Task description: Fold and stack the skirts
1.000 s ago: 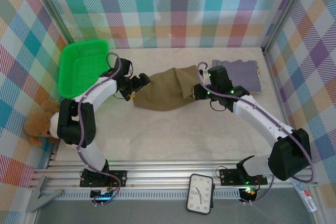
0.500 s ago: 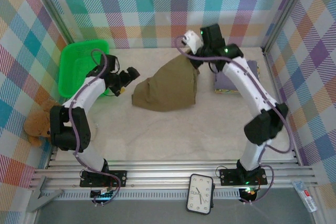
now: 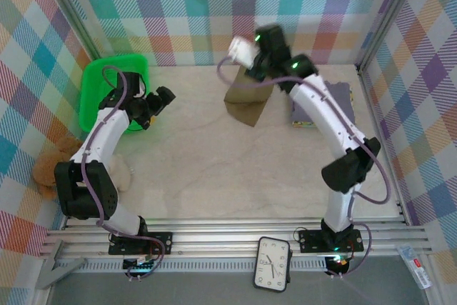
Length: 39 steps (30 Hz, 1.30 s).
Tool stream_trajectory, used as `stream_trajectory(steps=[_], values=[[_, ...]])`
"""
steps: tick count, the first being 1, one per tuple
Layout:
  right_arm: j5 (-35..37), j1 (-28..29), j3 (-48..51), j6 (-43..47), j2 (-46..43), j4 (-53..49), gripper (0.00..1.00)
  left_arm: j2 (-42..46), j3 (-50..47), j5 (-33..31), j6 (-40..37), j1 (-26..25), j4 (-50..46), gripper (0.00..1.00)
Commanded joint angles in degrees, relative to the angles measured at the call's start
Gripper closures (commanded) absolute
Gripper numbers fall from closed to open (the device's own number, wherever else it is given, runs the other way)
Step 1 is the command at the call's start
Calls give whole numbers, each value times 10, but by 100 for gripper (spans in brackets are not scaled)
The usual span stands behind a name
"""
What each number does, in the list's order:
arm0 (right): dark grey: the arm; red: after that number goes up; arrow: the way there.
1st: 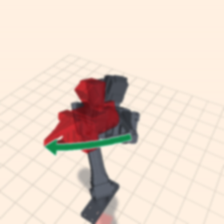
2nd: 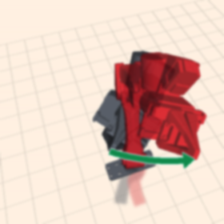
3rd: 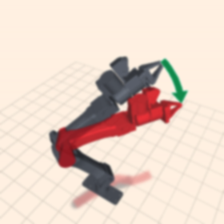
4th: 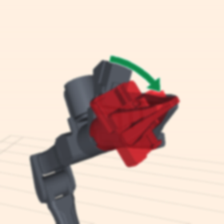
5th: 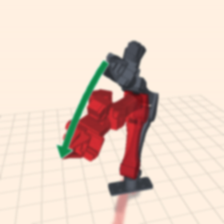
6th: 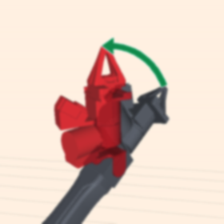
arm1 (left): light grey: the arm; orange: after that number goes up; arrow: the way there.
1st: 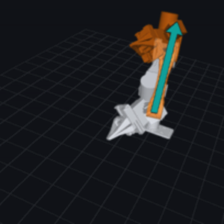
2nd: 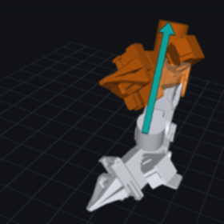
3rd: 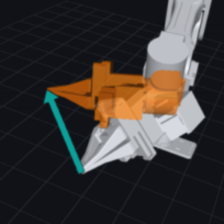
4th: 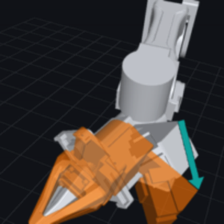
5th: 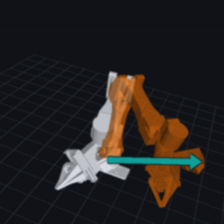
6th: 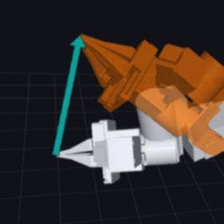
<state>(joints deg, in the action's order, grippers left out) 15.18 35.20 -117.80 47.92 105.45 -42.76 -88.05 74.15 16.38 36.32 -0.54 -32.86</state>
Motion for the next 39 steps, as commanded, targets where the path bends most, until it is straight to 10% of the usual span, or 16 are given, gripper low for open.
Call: stream_trajectory(steps=[1, 15, 21, 22, 23, 32, 39], values=[[29, 82, 148, 34, -34, 5, 100, 18, 7, -6, -8, 8, -23, 0], [17, 179, 377, -167, -46, 31, 98, -14, -20, 47, -9, 5, -3, 0], [59, 178, 417, -205, -94, 84, 58, -25, -24, 57, -10, -2, 2, 0], [67, 178, 427, -217, -105, 98, 41, -28, -23, 60, -10, -3, 3, 0], [78, 176, 439, -234, -119, 113, 2, -32, -23, 62, -10, -4, 3, 0], [198, 124, 526, -583, -233, 182, 1, -65, -8, 69, -9, -57, 9, 0], [14, 27, 637, -921, -275, 222, 1, -127, 28, 78, -17, -113, 2, 0]])
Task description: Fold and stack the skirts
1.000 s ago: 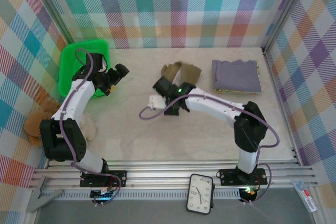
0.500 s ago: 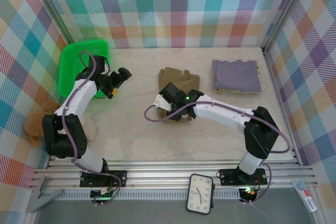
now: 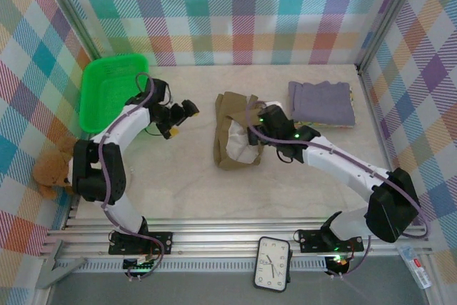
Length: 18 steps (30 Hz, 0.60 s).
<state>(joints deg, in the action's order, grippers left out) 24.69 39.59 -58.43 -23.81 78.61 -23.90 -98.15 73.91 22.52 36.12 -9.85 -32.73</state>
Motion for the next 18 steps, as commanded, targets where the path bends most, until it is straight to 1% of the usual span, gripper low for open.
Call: stream_trajectory(steps=[1, 2, 4, 5, 6, 8, 11, 13, 14, 16, 18], values=[[-104, -23, 59, -214, -5, 52, 1, -38, 41, 18, -19, -28, -7, 1], [-123, -27, 72, -212, -1, 74, 0, -51, 52, 14, -23, -38, -16, 1], [-160, -30, 77, -169, 14, 106, 1, -65, 60, 5, -22, -54, -20, 2], [-166, -30, 65, -137, 30, 97, 1, -68, 58, 5, -16, -62, -16, 3], [-162, -32, 43, -110, 52, 66, 2, -70, 55, 9, -13, -69, -11, 4], [-140, -33, -9, -58, 97, 9, 0, -64, 43, 19, -13, -81, 0, 6], [-138, -33, -79, 15, 166, -35, 1, -29, 3, 10, -20, -96, 13, 10], [-126, -33, -108, 35, 200, -34, 4, 8, -32, -4, -25, -102, 18, 12], [-120, -33, -117, 41, 212, -27, 4, 32, -53, -14, -32, -109, 23, 12], [-114, -35, -139, 45, 230, -23, 6, 75, -84, -40, -63, -129, 20, 12], [-129, -41, -159, 30, 238, -27, 6, 119, -110, -83, -120, -164, 10, 12]])
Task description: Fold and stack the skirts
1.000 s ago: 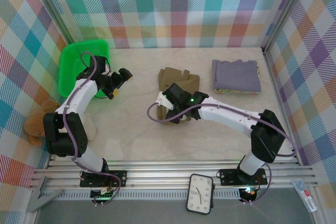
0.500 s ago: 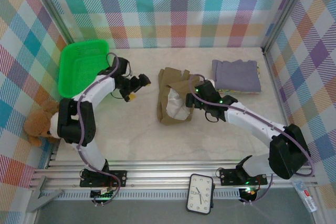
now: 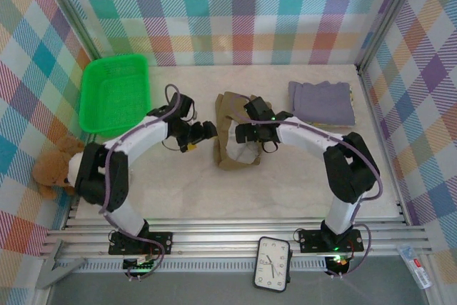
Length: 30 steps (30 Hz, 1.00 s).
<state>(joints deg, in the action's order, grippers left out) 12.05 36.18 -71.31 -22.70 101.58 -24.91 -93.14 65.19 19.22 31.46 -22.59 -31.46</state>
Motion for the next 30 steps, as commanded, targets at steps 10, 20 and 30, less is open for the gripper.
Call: stream_trajectory(steps=[10, 20, 30], values=[[-49, -66, 54, -86, -102, 54, 1, 150, -104, -140, -203, -177, 32, 24], [-112, -105, -3, -113, -63, 4, 1, 66, -73, -211, -228, -244, 71, 39], [-216, -106, -44, -200, 2, 20, 1, 5, -51, -197, -227, -252, 102, 72]])
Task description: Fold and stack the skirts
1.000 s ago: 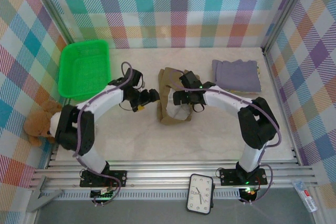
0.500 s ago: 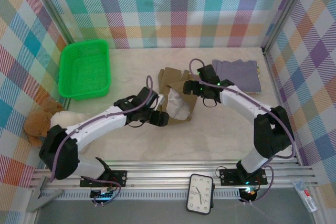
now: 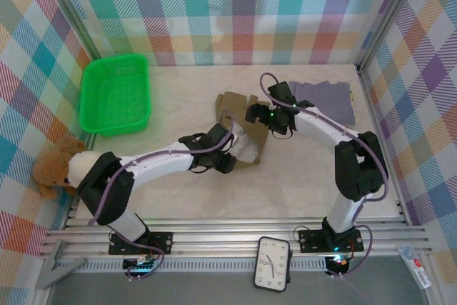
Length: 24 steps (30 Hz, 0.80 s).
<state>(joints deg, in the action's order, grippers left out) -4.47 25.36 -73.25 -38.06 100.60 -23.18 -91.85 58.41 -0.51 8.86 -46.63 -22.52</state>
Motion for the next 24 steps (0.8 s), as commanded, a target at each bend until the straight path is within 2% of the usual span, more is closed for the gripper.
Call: stream_trajectory(steps=[1, 4, 7, 11, 15, 24], values=[[-57, 2, -24, -60, 15, 10, 1, -12, 21, 0, 6, -11, 7, 78], [-68, 3, -31, -104, 31, 16, 1, -24, 26, -5, 25, -11, -12, 100], [-62, 3, -60, -131, 59, -20, 0, -8, -1, -23, 53, -9, 14, 100], [-37, 4, -75, -163, 77, -30, 20, 31, -48, -39, 92, -2, 61, 100], [-18, 14, -110, -157, 100, -51, 33, 45, -81, -32, 112, 9, 101, 100], [-30, 30, -147, -158, 143, -47, 47, 47, -94, -24, 114, 15, 114, 100]])
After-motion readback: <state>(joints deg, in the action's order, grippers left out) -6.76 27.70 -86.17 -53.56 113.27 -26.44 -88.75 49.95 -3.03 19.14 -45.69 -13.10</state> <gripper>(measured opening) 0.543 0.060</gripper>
